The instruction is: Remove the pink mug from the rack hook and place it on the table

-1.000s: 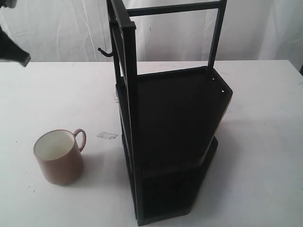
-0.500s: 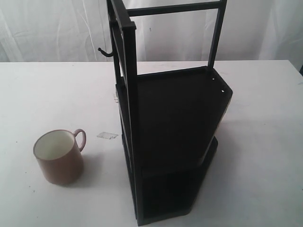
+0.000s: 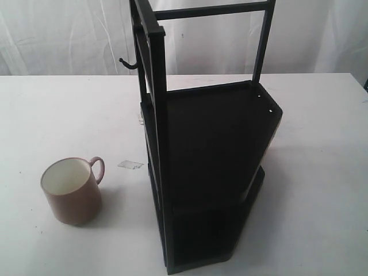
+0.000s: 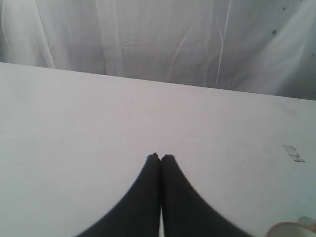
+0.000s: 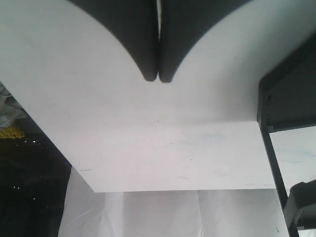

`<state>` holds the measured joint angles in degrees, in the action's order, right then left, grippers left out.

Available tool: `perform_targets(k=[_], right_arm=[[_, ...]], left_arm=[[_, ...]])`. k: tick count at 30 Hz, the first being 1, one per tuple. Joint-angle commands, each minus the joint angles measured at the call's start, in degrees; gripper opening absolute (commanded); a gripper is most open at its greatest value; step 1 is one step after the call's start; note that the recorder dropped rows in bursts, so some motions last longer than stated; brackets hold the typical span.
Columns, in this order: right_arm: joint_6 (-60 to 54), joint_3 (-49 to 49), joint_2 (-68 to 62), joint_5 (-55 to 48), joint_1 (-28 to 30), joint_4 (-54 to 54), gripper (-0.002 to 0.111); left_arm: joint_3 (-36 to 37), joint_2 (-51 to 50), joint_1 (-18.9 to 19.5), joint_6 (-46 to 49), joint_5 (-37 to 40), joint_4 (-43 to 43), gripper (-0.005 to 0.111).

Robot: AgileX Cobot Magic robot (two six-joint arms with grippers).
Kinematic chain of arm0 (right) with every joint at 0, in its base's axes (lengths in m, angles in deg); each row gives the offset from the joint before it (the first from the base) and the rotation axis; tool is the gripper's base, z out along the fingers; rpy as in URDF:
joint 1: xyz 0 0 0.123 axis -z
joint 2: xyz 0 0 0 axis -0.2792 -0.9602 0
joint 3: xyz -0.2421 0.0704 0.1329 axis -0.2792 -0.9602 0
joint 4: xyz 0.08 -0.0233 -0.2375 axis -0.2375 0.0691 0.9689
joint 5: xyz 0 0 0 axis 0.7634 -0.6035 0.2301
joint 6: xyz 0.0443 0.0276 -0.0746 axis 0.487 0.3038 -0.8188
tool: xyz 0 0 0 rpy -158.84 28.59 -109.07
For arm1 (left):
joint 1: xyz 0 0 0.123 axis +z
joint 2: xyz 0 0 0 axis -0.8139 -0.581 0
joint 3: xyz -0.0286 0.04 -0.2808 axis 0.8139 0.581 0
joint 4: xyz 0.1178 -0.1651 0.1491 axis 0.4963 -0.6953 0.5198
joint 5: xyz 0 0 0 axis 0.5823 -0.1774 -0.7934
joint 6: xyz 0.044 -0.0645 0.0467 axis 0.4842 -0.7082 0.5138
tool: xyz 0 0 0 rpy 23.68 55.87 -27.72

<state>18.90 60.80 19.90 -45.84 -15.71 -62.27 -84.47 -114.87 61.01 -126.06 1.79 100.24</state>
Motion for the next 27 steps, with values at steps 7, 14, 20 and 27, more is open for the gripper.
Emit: perform_targets(k=[7, 14, 20, 27], right_arm=[[-0.18, -0.13, 0.1, 0.55, -0.1, -0.26, 0.0], [-0.18, -0.13, 0.1, 0.55, -0.1, -0.26, 0.0], [-0.18, -0.13, 0.1, 0.55, -0.1, -0.26, 0.0], [-0.18, -0.13, 0.1, 0.55, -0.1, -0.26, 0.0]], left_arm=[[1.59, 11.49, 0.07, -1.86, 10.58, -0.43, 0.0], [1.59, 12.98, 0.07, 11.18, 9.2, -12.47, 0.0], [6.13, 13.06, 0.07, 58.63, 3.17, -48.54, 0.0], [14.65, 17.8, 0.07, 45.56, -2.27, -41.74, 0.0]])
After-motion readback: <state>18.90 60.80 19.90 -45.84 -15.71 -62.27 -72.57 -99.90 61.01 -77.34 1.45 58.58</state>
